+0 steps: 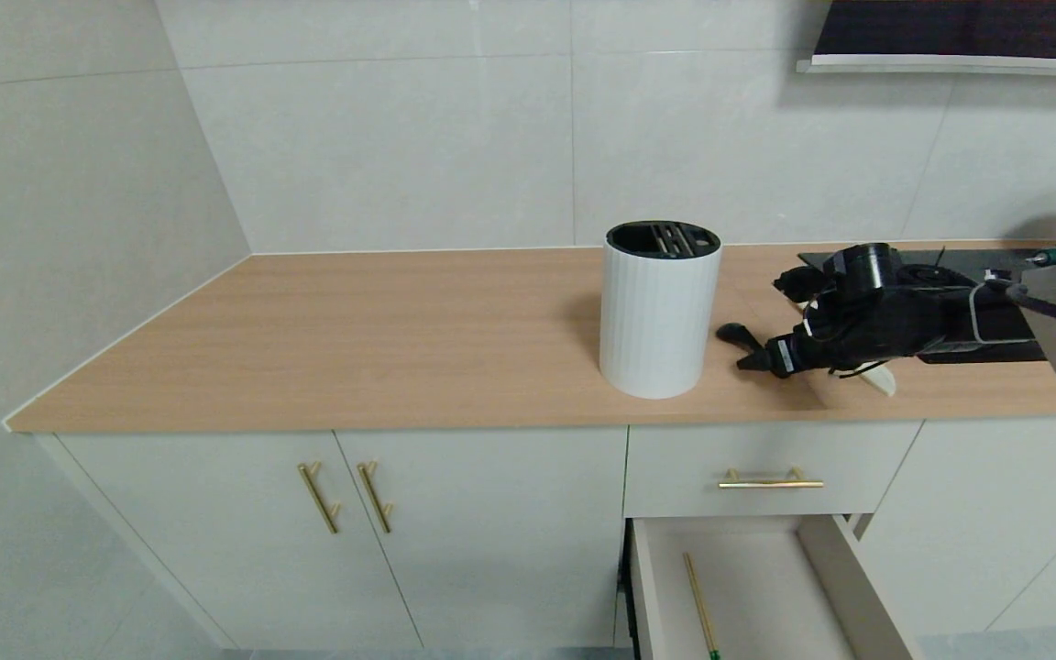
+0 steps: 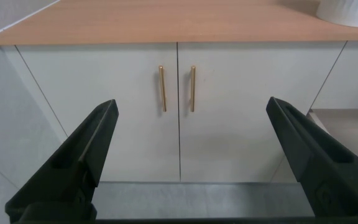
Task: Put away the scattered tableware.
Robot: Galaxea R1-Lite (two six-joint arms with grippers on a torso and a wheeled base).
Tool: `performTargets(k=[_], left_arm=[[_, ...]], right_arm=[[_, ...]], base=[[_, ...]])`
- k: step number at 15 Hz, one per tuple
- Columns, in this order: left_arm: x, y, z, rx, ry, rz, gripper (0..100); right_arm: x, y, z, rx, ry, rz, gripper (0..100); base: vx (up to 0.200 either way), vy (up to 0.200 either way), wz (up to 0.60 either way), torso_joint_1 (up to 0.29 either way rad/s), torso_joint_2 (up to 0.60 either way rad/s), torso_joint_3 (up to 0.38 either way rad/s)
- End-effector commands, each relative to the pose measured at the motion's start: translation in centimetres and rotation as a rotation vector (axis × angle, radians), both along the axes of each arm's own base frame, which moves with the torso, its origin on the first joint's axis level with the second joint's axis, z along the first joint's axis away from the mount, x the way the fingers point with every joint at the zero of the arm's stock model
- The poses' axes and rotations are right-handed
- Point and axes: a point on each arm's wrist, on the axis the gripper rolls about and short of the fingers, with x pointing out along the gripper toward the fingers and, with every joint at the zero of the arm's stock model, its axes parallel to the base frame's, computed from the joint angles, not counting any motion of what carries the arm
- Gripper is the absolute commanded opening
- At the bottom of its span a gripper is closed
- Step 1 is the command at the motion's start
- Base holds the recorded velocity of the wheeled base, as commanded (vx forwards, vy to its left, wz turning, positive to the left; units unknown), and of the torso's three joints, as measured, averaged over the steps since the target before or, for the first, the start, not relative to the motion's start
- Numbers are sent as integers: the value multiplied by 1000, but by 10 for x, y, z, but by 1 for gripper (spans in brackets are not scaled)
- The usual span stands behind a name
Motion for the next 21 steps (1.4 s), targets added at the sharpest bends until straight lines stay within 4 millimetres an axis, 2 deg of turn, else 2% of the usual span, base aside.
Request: performTargets(k=[1, 3, 4, 12, 14, 15, 16, 18, 21], left_arm=[[0, 0, 0, -2, 0, 1, 100], [0, 0, 0, 0, 0, 1, 100], [0, 0, 0, 0, 0, 1, 100], [0, 0, 0, 0, 0, 1, 100], [0, 0, 0, 0, 0, 1, 100], [0, 0, 0, 0, 0, 1, 100], [0, 0, 0, 0, 0, 1, 100], [0, 0, 0, 0, 0, 1, 100], [0, 0, 0, 0, 0, 1, 100]], right_arm=[[4, 0, -8, -1, 7, -1, 100], [6, -1, -9, 6, 4, -7, 100], [7, -1, -9, 8, 0, -9, 0], [7, 0, -10, 43, 8, 21, 0], [6, 0, -4, 57, 1, 7, 0], [1, 0, 8, 71, -13, -7, 0], [-7, -2, 25, 107, -20, -39, 0], [-36, -5, 59, 149, -25, -132, 0], [-96, -12, 89, 168, -12, -259, 0]], base=[[0, 0, 0, 0, 0, 0], [0, 0, 0, 0, 0, 0], [0, 0, 0, 0, 0, 0], [0, 0, 0, 0, 0, 0], [0, 0, 0, 0, 0, 0], [0, 0, 0, 0, 0, 0], [0, 0, 0, 0, 0, 0], [0, 0, 0, 0, 0, 0], [0, 0, 0, 0, 0, 0]])
